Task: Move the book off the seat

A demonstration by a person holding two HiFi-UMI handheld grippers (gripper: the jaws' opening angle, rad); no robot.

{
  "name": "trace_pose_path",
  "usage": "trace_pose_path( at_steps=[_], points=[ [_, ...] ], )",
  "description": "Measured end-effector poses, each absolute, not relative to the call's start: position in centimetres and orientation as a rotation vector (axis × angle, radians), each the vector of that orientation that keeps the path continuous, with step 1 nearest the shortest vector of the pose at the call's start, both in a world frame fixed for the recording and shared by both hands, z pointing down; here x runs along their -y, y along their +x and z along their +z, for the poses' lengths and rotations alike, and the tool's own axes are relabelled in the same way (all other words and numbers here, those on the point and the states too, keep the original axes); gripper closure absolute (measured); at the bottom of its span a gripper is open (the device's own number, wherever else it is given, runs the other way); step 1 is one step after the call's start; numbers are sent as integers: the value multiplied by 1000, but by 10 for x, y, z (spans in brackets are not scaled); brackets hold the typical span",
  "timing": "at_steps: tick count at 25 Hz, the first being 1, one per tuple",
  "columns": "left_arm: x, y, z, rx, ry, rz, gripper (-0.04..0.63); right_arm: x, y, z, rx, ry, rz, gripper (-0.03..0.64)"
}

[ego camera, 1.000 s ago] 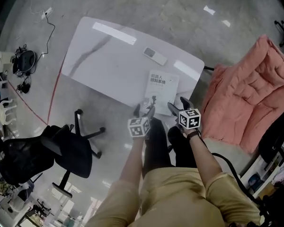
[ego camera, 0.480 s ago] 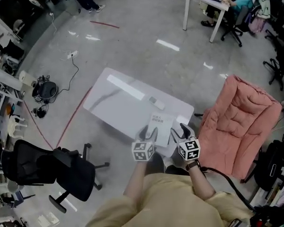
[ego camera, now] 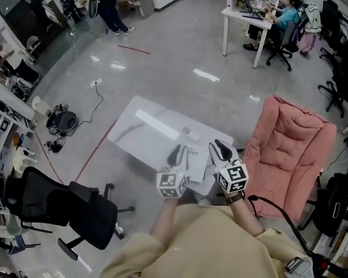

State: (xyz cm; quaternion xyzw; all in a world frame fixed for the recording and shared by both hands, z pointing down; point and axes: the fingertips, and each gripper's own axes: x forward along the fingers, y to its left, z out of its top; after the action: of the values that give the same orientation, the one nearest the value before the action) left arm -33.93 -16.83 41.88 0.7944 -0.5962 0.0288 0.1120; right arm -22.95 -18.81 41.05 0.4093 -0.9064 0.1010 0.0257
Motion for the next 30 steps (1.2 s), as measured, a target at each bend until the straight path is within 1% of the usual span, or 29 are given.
trace_pose_path(
  at_steps=[9, 12, 18, 24, 30],
  points=[
    [144, -341, 361, 1845, 2426, 23, 594, 170, -215, 348, 2873, 1336, 150, 598],
    [141, -341, 346, 1870, 2465, 12, 594, 168, -218, 340, 2874, 1315, 87, 609],
    [141, -329, 337, 1874, 2494, -4, 595, 170, -211, 341, 2882, 1301, 75, 610],
    [139, -311, 349, 1757, 2566, 114, 595, 171, -207, 342, 2884, 1318, 80, 610],
    [152, -313, 364, 1707, 2576, 193, 595, 186, -211, 351, 2879, 1330, 121, 609]
  ],
)
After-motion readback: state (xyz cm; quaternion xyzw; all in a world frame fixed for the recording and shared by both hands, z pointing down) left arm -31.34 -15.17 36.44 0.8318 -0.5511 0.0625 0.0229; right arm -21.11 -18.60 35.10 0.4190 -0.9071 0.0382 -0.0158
